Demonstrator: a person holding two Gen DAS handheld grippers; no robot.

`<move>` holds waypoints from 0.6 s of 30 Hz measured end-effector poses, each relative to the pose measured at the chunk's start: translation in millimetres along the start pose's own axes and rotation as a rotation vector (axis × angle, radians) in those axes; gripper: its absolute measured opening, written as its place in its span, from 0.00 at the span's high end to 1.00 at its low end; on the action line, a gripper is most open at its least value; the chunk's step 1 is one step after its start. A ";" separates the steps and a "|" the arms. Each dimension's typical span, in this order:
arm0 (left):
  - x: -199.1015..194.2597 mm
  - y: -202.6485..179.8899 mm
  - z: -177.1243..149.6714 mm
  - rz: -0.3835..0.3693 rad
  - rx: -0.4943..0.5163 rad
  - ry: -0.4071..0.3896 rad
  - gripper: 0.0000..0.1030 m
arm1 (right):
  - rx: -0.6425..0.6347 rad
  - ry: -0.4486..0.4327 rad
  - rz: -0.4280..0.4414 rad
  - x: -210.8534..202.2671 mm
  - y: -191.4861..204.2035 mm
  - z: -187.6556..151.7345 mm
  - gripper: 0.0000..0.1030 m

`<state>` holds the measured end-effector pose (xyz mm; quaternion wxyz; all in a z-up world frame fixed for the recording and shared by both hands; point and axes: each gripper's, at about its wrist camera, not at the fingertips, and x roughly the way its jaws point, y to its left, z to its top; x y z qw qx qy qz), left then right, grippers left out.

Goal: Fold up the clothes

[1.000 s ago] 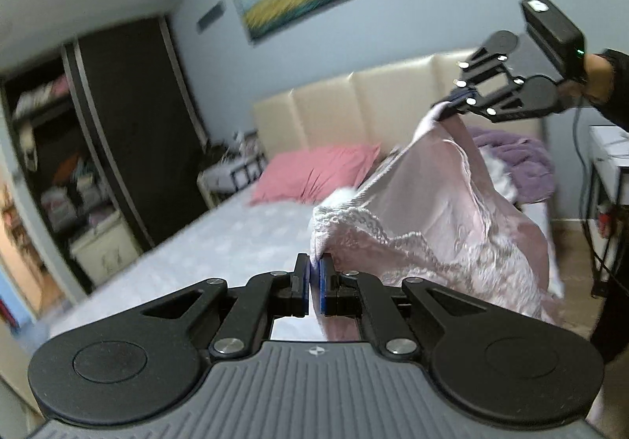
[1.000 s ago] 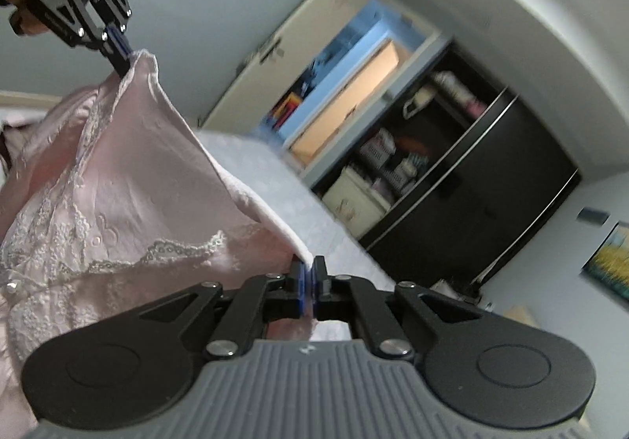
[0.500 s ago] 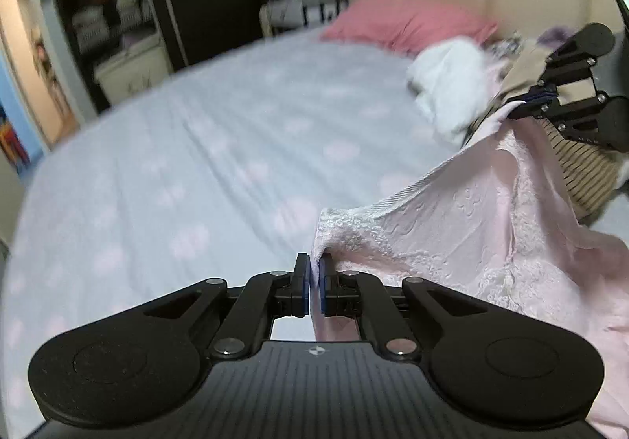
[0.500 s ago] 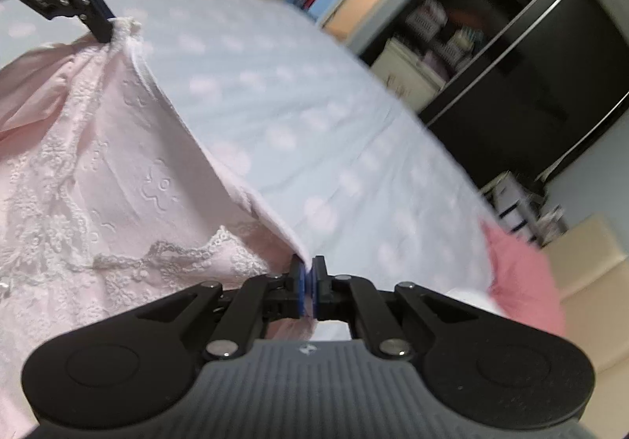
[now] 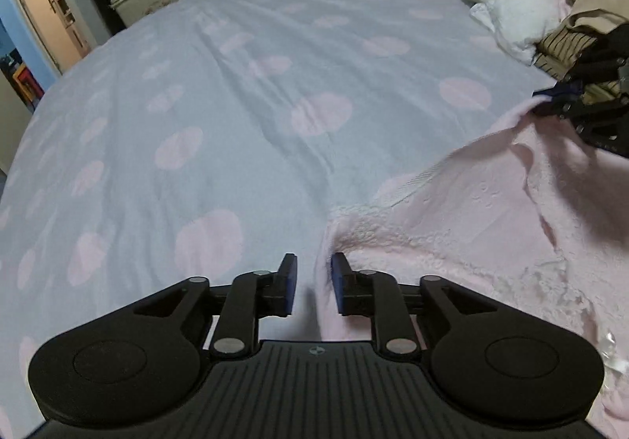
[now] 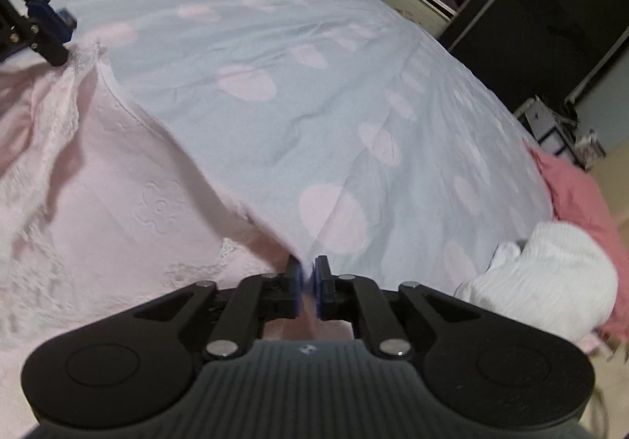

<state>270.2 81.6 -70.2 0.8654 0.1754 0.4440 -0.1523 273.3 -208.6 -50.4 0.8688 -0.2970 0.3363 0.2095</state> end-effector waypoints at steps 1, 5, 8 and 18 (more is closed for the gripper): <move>-9.5 5.5 -0.4 -0.002 -0.010 -0.011 0.74 | 0.015 -0.005 0.007 -8.0 -1.5 -2.7 0.85; -44.4 24.5 -2.7 -0.030 -0.113 -0.071 0.71 | 0.075 -0.027 0.037 -39.9 -7.4 -13.6 0.79; -74.8 31.7 -15.6 -0.086 -0.150 -0.111 0.70 | 0.119 -0.043 0.059 -63.9 -11.8 -21.7 0.75; -121.0 -4.9 -110.6 -0.196 -0.177 -0.066 0.60 | 0.278 0.000 0.106 -131.7 -26.7 -118.8 0.57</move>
